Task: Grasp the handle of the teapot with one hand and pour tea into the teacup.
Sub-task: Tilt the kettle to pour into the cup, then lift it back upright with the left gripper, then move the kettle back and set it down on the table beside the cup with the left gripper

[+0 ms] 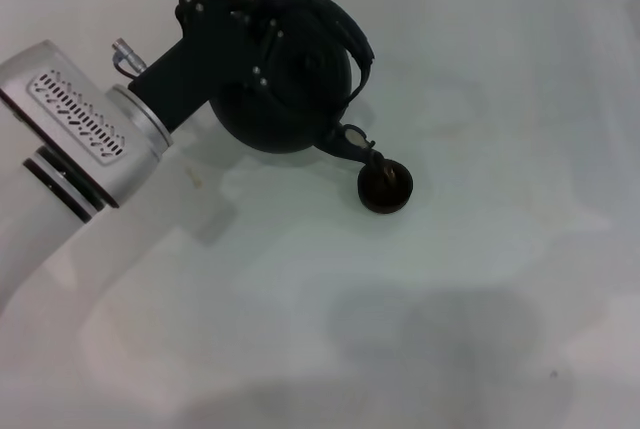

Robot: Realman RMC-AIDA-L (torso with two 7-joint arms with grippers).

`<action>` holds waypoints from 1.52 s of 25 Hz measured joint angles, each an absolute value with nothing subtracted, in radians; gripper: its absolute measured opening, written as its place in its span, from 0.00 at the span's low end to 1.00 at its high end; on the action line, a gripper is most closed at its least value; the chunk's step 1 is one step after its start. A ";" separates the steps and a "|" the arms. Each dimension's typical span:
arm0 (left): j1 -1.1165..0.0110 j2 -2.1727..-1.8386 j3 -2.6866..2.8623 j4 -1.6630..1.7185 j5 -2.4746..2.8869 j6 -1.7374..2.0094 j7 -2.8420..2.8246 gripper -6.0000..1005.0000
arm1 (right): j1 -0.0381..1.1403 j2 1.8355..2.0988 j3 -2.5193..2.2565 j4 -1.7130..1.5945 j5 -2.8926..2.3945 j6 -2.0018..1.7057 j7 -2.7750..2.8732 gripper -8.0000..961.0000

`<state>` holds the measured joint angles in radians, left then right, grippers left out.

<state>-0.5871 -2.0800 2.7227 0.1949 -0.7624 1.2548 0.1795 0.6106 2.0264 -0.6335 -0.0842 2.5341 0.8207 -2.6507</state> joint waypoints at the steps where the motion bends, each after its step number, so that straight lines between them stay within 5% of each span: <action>1: -0.585 -2.080 2.720 0.195 -0.762 1.255 0.180 0.13 | 0.611 2.026 -0.633 -0.084 2.534 0.821 -2.651 0.86; 38: -0.472 -2.085 2.584 0.256 -0.775 1.251 0.064 0.13 | 0.605 2.026 -0.633 -0.078 2.534 0.822 -2.626 0.86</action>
<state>-0.4718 -2.0846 2.5835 0.2556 -0.7751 1.2515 0.0635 0.6051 2.0264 -0.6335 -0.0778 2.5341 0.8216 -2.6261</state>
